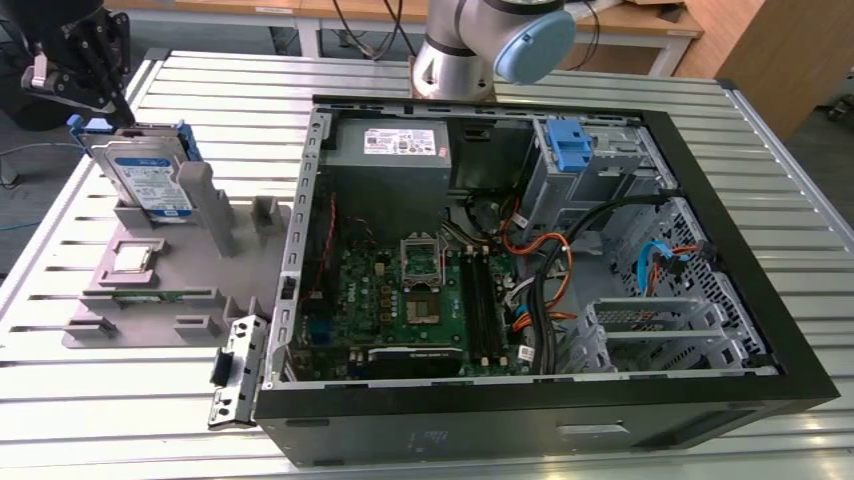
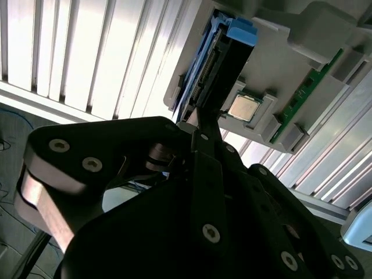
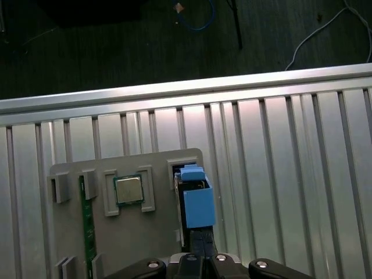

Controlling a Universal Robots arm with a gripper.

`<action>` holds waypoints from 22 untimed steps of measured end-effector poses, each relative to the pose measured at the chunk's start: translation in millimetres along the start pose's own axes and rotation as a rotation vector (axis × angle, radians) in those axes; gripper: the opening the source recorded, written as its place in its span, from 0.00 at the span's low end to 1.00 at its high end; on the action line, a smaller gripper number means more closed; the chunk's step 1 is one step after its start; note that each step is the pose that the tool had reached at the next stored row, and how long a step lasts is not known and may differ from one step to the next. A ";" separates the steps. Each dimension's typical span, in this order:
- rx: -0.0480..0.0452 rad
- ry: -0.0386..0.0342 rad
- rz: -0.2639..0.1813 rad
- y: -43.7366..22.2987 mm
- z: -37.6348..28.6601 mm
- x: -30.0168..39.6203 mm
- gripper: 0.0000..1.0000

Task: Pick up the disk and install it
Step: 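Pick up the disk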

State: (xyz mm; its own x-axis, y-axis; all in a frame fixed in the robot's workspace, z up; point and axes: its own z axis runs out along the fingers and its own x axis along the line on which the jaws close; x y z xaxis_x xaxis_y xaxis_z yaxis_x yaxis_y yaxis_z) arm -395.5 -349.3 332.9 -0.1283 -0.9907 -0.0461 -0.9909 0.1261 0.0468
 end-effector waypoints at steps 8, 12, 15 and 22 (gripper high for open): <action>0.0002 -0.0002 -0.001 -0.9 0.4 -0.1 0.10; 0.0001 -0.0001 -0.001 -0.9 0.3 -0.1 0.10; 0.0001 -0.0001 -0.001 -1.0 0.4 -0.1 0.10; 0.0001 -0.0001 -0.001 -1.1 0.4 -0.1 0.23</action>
State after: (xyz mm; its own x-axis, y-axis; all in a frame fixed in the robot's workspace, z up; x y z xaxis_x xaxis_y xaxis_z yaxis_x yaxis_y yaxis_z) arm -394.5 -349.3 332.5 -0.1277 -0.9907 -0.0462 -0.9910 0.1255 0.0467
